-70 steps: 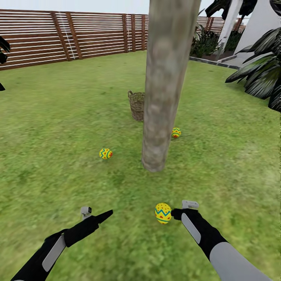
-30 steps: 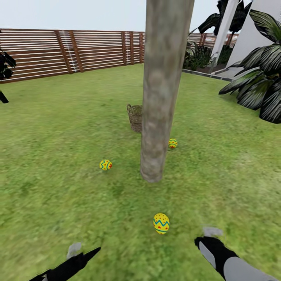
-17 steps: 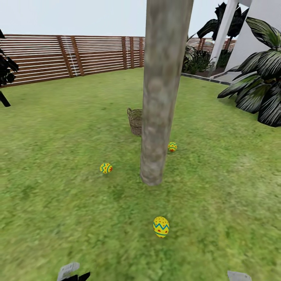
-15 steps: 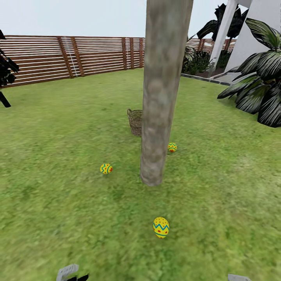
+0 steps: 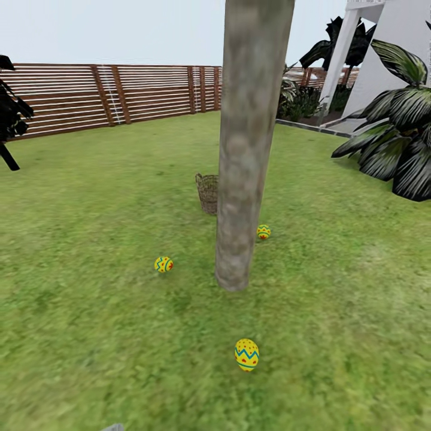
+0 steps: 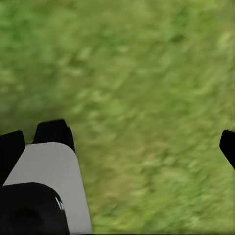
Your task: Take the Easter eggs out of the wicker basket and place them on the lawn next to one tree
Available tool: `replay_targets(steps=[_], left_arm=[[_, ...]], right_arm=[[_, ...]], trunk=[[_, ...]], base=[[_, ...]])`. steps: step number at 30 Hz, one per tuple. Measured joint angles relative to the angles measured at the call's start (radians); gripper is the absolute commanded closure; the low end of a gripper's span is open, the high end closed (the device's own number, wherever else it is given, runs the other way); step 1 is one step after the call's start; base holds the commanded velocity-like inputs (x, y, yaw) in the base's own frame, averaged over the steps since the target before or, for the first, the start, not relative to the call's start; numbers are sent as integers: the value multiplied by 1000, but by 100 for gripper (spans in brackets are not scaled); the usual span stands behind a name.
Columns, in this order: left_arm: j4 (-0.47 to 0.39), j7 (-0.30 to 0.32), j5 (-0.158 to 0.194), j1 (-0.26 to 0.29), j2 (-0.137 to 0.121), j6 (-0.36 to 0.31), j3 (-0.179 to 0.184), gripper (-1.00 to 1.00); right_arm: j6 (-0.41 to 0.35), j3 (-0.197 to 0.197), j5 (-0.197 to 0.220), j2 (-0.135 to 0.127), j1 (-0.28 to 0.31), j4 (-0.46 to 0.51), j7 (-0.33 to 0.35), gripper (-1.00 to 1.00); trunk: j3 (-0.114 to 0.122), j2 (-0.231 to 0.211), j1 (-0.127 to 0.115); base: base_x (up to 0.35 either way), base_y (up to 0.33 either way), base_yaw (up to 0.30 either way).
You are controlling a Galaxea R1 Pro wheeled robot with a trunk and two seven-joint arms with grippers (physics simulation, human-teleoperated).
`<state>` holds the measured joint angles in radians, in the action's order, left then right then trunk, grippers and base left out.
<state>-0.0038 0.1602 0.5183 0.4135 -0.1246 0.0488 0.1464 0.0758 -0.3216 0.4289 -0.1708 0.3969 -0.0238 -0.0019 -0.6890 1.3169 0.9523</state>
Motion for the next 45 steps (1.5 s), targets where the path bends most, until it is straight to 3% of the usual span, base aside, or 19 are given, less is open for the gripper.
replay_targets(steps=[13,18,25,35,45], left_arm=[[48,-4,-1,-4,6,-2,0,-100],[57,-4,-2,-5,-3,-1,1,-100],[71,-4,-49,-9,-29,14,44,-100],[71,-4,-53,-9,-48,15,64,-100],[71,-4,-53,-9,-42,15,70,-100]], right_arm=[[3,2,3,2,-4,3,1,-100],[12,2,3,3,-4,3,1,-100],[57,2,3,3,-4,2,1,-100],[75,2,3,3,-4,3,0,-100],[75,0,1,5,-4,3,0,-100]], trunk=[[62,-91,-50],[85,-126,-69],[119,-175,-96],[166,-245,-134],[214,-315,-173]], base=[[0,0,0],[0,0,0],[0,0,26],[0,0,3],[0,0,0]])
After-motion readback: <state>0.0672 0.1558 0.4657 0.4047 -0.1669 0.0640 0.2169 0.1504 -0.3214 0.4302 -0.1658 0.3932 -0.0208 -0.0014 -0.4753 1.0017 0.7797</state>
